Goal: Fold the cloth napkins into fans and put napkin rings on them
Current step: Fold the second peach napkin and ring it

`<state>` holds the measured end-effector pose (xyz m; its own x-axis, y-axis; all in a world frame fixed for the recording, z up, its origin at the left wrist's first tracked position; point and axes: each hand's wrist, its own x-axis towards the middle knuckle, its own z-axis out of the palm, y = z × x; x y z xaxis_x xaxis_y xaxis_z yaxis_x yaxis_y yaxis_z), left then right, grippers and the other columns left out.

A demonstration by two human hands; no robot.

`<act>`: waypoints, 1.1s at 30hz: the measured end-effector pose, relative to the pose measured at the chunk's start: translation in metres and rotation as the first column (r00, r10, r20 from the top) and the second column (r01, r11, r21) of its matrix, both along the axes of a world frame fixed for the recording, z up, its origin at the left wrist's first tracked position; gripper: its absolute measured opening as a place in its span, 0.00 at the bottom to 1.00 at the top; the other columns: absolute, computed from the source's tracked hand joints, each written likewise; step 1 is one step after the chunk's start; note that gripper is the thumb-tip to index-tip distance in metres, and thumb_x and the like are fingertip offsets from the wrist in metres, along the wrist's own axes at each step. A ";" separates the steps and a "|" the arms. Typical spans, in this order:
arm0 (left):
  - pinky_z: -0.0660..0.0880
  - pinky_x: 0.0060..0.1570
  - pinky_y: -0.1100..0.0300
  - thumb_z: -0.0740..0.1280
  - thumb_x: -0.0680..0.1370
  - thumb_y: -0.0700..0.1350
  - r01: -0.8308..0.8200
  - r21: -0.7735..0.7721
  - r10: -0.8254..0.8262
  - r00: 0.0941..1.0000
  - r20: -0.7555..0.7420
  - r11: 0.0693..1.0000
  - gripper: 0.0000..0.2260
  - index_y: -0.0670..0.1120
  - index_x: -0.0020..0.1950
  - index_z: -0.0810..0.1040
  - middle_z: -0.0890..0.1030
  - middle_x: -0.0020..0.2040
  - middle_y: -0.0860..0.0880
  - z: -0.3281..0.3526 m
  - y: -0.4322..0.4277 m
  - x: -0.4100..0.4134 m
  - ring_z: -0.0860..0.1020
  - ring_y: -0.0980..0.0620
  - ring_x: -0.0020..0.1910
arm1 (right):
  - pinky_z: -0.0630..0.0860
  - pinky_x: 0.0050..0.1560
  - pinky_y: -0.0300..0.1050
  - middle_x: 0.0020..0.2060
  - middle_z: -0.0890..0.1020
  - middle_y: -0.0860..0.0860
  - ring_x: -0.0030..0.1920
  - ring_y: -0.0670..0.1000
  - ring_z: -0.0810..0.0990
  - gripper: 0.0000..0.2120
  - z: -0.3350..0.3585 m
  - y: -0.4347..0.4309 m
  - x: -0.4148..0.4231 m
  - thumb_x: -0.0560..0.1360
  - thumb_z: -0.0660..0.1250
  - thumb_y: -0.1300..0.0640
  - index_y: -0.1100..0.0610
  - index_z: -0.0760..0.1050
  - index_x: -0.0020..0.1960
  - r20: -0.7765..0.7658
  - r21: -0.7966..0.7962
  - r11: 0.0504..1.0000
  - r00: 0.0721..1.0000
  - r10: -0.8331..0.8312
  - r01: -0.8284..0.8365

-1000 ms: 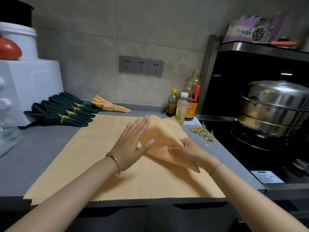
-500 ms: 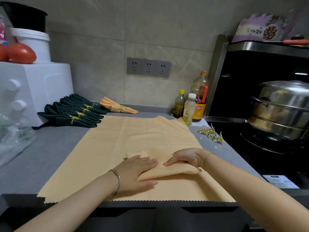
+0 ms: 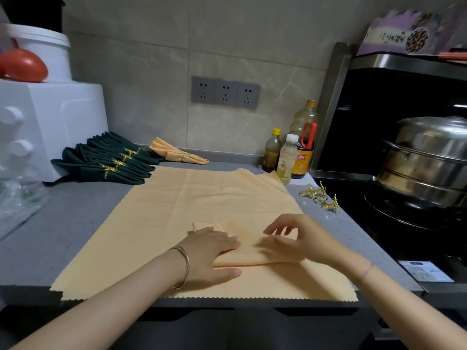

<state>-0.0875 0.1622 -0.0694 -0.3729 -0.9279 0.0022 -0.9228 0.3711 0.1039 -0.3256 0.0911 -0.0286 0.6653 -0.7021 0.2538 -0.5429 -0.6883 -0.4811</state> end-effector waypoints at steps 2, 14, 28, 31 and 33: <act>0.45 0.73 0.59 0.55 0.76 0.66 0.000 -0.009 0.000 1.000 -0.009 1.000 0.30 0.55 0.75 0.61 0.61 0.76 0.57 0.000 -0.003 0.001 0.58 0.56 0.75 | 0.73 0.46 0.34 0.45 0.81 0.40 0.45 0.41 0.77 0.07 -0.007 0.014 -0.004 0.75 0.68 0.51 0.48 0.81 0.52 -0.143 -0.053 0.995 0.987 0.076 -0.084; 0.53 0.71 0.54 0.50 0.72 0.66 0.050 -0.058 -0.040 0.988 0.151 0.997 0.30 0.60 0.73 0.64 0.71 0.69 0.54 0.008 -0.010 -0.004 0.67 0.52 0.67 | 0.72 0.36 0.39 0.42 0.78 0.43 0.41 0.46 0.76 0.11 -0.048 0.015 0.005 0.72 0.61 0.54 0.49 0.80 0.50 -0.185 -0.404 0.912 0.983 0.000 -0.076; 0.59 0.31 0.61 0.73 0.70 0.58 -0.240 0.119 0.263 0.767 -0.585 0.963 0.21 0.46 0.31 0.69 0.66 0.27 0.55 0.011 -0.060 0.027 0.63 0.56 0.28 | 0.71 0.39 0.36 0.33 0.81 0.44 0.34 0.41 0.76 0.02 -0.030 -0.016 0.006 0.73 0.70 0.53 0.51 0.81 0.42 0.047 0.280 0.955 0.992 -0.120 0.102; 0.60 0.34 0.59 0.72 0.71 0.58 -0.282 0.116 0.295 0.756 -0.584 0.952 0.22 0.44 0.32 0.68 0.66 0.30 0.49 0.009 -0.073 0.027 0.63 0.54 0.30 | 0.68 0.35 0.36 0.28 0.76 0.45 0.30 0.44 0.71 0.05 -0.029 -0.024 0.010 0.72 0.71 0.54 0.53 0.79 0.39 0.062 0.412 0.900 0.981 -0.184 0.143; 0.59 0.36 0.58 0.72 0.70 0.61 -0.324 0.084 0.314 0.770 -0.556 0.942 0.23 0.45 0.32 0.67 0.64 0.32 0.48 0.007 -0.081 0.026 0.63 0.53 0.32 | 0.66 0.34 0.37 0.29 0.75 0.48 0.31 0.47 0.70 0.07 -0.029 -0.027 0.013 0.72 0.73 0.53 0.54 0.78 0.38 0.073 0.461 0.871 0.971 -0.228 0.170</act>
<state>-0.0613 0.0816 -0.0628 0.0147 -0.9912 0.1312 -0.7735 0.0719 0.6297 -0.3122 0.0636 -0.0575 0.4843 -0.8734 -0.0510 -0.5630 -0.2665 -0.7823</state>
